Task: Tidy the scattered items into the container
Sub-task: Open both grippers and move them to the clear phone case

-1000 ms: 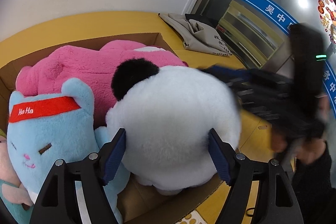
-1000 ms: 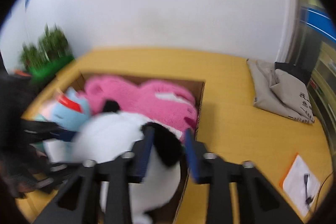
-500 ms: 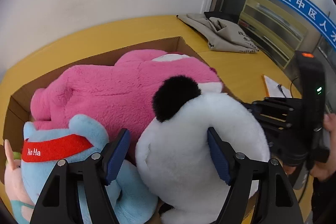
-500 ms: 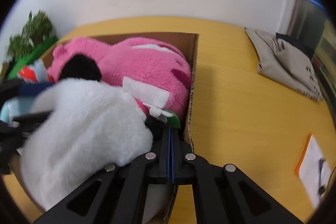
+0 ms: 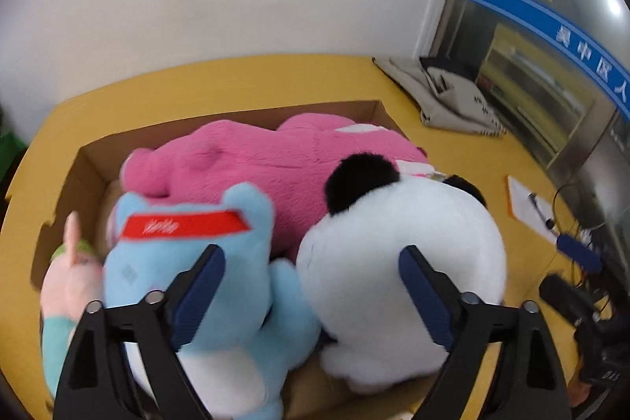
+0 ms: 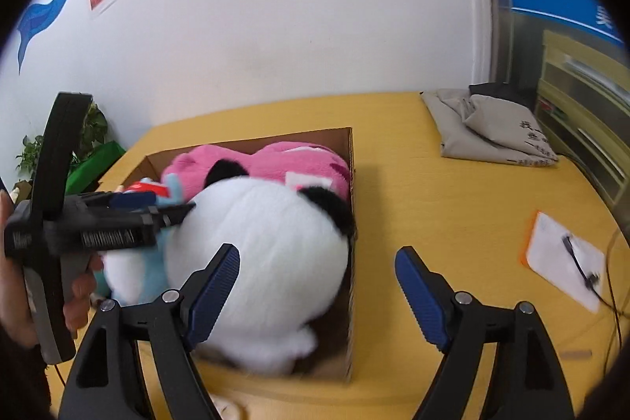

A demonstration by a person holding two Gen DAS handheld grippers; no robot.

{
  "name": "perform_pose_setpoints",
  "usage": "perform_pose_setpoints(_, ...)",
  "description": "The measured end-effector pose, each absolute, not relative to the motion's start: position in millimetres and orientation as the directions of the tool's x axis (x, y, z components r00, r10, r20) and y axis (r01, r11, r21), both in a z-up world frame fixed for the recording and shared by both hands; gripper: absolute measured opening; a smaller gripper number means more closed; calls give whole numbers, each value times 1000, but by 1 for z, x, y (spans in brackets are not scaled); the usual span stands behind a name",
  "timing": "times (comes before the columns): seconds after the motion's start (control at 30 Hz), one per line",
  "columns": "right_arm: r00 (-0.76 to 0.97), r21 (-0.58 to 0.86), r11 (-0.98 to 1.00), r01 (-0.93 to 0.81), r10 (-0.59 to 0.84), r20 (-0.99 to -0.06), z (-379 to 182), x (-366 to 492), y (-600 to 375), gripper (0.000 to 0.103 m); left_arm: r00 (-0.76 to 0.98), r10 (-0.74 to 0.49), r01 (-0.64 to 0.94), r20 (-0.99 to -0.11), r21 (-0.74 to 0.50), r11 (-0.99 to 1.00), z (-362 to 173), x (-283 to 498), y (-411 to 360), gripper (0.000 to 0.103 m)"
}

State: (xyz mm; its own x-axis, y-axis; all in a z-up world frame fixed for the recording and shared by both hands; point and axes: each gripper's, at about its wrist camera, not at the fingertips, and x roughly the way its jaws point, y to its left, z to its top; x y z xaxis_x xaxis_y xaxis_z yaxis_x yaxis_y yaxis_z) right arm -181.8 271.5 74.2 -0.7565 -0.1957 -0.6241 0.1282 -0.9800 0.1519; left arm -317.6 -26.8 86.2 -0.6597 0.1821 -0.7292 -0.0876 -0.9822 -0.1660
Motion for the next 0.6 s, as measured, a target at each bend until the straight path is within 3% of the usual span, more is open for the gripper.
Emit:
perform_pose_setpoints(0.1, -769, 157, -981, 112, -186, -612, 78, -151, 261, 82, -702, 203, -91, -683, -196, -976, 102, -262, -38, 103)
perform_pose_setpoints(0.27, -775, 127, -989, 78, -140, -616, 72, -121, 242, 82, -744, 174, -61, -645, -194, -979, 109, -187, -46, 103)
perform_pose_setpoints(0.6, -765, 37, -994, 107, -106, -635, 68, -85, 208, 82, -774, 111, 5, -623, -182, -983, 97, -108, -40, 103)
